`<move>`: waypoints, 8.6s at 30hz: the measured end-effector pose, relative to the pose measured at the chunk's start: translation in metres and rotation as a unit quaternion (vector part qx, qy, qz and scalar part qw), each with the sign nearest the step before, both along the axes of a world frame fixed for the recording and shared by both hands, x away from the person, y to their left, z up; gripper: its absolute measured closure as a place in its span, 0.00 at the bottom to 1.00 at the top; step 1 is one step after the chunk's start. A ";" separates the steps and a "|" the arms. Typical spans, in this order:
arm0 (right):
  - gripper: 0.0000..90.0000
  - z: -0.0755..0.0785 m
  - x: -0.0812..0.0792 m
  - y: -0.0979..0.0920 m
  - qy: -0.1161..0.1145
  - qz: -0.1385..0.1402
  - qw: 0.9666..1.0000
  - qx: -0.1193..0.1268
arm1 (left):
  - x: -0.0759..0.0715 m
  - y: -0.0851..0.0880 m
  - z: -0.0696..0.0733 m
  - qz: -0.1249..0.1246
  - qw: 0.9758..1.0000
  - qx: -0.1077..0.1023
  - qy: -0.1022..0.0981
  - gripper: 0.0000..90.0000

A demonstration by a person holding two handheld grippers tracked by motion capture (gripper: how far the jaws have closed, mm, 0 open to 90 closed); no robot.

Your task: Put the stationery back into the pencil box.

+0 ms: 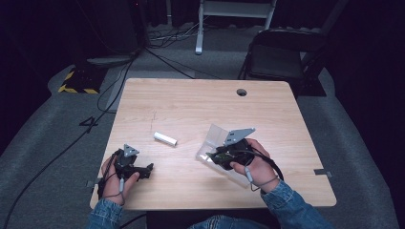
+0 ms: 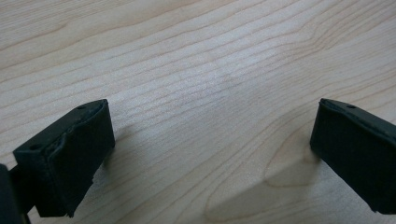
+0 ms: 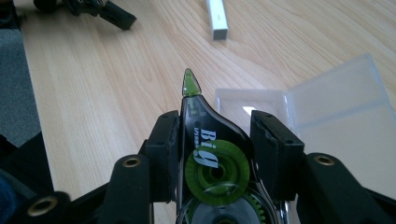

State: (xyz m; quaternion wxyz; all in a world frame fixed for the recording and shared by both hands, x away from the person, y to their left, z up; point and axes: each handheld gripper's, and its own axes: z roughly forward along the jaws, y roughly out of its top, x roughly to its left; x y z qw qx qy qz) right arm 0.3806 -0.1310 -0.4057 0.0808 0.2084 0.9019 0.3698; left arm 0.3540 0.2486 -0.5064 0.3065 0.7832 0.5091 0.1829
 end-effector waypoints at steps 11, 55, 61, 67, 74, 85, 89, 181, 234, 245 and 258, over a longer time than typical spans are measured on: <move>0.61 -0.006 0.001 -0.024 0.006 -0.016 1.000 -0.012 | 0.000 0.000 0.000 0.001 1.000 -0.002 0.001 0.00; 0.61 -0.043 0.010 -0.045 0.092 -0.019 0.991 -0.091 | 0.000 0.000 0.000 0.001 1.000 -0.002 0.001 0.00; 0.61 -0.043 0.010 -0.046 0.093 -0.016 0.991 -0.093 | 0.000 0.000 0.000 0.001 1.000 -0.001 0.001 0.00; 0.61 -0.046 0.011 -0.045 0.098 -0.016 0.991 -0.096 | 0.000 0.000 0.000 0.002 1.000 -0.002 0.001 0.00; 0.61 -0.049 0.012 -0.046 0.105 -0.017 0.990 -0.094 | 0.000 0.000 0.000 0.001 1.000 -0.002 0.001 0.00; 0.60 -0.053 0.013 -0.045 0.113 -0.017 0.989 -0.094 | 0.000 0.000 0.000 0.001 1.000 -0.002 0.001 0.00; 0.58 -0.054 0.013 -0.046 0.114 -0.020 0.989 -0.090 | 0.000 0.000 0.000 0.001 1.000 -0.002 0.001 0.00; 0.49 -0.015 0.069 0.106 -0.012 -0.039 0.999 0.002 | -0.001 0.001 0.000 0.006 1.000 -0.001 0.000 0.00; 0.80 -0.069 0.098 0.168 0.021 0.006 0.996 -0.091 | -0.008 0.003 0.000 -0.002 1.000 0.000 0.000 0.00; 0.80 -0.049 0.090 0.155 0.017 0.018 0.998 -0.060 | -0.008 0.003 0.000 -0.002 1.000 0.001 0.001 0.00; 0.80 -0.019 0.068 0.121 0.010 0.026 0.999 -0.016 | -0.008 0.003 0.000 -0.002 1.000 0.002 0.001 0.00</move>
